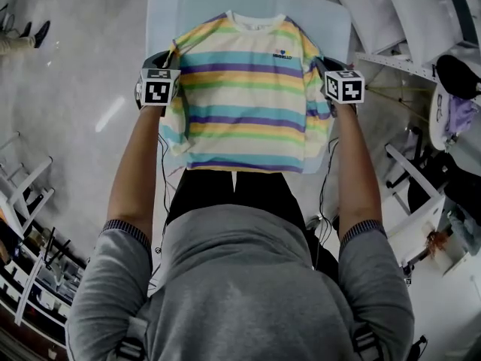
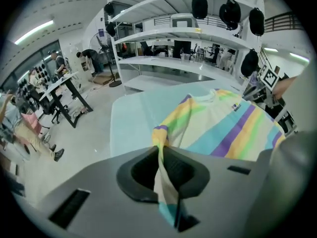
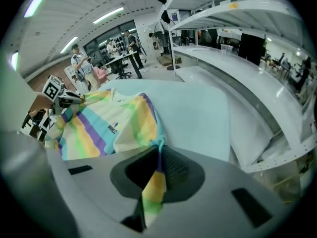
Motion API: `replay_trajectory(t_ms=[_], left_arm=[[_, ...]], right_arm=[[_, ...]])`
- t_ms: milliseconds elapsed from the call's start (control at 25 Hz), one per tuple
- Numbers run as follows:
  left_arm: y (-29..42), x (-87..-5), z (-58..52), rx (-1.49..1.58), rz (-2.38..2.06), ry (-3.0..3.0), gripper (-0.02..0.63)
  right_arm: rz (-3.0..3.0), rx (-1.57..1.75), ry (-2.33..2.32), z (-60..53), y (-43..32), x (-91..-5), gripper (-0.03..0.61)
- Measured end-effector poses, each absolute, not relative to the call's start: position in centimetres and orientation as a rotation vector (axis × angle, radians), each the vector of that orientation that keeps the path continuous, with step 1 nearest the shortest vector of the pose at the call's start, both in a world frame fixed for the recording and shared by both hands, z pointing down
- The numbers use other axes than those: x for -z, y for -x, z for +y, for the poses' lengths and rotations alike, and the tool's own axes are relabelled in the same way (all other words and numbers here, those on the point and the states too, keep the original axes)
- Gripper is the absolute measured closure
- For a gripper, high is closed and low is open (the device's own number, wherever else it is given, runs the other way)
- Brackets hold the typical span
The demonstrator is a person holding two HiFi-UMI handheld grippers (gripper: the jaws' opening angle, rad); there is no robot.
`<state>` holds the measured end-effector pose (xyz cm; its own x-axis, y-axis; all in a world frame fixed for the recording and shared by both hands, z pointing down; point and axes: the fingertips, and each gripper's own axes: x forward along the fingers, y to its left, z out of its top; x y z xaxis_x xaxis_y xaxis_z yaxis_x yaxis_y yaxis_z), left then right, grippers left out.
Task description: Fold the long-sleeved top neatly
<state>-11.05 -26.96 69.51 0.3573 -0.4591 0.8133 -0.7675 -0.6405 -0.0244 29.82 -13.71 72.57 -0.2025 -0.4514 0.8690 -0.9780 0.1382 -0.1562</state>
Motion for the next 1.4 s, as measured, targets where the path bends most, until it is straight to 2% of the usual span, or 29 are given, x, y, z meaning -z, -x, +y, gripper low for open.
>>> replay_trajectory(t_ms=[40, 360, 480, 560, 600, 640, 720, 800, 1040, 1400], left_arm=[[11.5, -69.1, -27.6, -1.16, -1.089, -2.249, 0.575], [12.6, -70.1, -32.5, -1.171, -0.991, -2.222, 0.572], [12.7, -71.5, -33.5, -1.185, -0.95, -2.179, 0.473], [13.1, -71.7, -33.8, -1.146, -0.946, -2.146, 0.423], [13.3, -71.4, -33.9, -1.121, -0.953, -2.144, 0.397], [13.5, -70.9, -33.9, -1.104, -0.962, -2.161, 0.36], [13.7, -69.4, -33.4, -1.13, -0.955, -2.245, 0.343], [13.7, -67.9, -32.3, -1.182, -0.917, -2.329, 0.339], [14.3, -62.4, -28.0, -1.08, -0.932, -2.404, 0.337], [16.0, -56.1, -18.0, -0.849, -0.903, -2.401, 0.337]], right_arm=[[-1.75, -0.996, -1.376, -13.8, -30.1, -72.6, 0.562], [-1.736, -0.913, -1.36, -16.2, -34.3, -73.6, 0.565], [-1.709, -0.894, -1.366, -17.2, -35.3, -73.7, 0.561], [-1.688, -0.881, -1.372, -17.5, -35.5, -73.2, 0.538], [-1.686, -0.879, -1.376, -17.6, -35.6, -73.1, 0.504], [-1.689, -0.879, -1.382, -17.6, -35.7, -72.8, 0.434], [-1.71, -0.883, -1.397, -17.4, -35.6, -72.3, 0.342], [-1.719, -0.861, -1.426, -17.3, -35.3, -70.8, 0.304], [-1.797, -0.785, -1.514, -16.1, -30.7, -63.9, 0.282], [-1.986, -0.834, -1.597, -10.8, -19.4, -56.2, 0.282]])
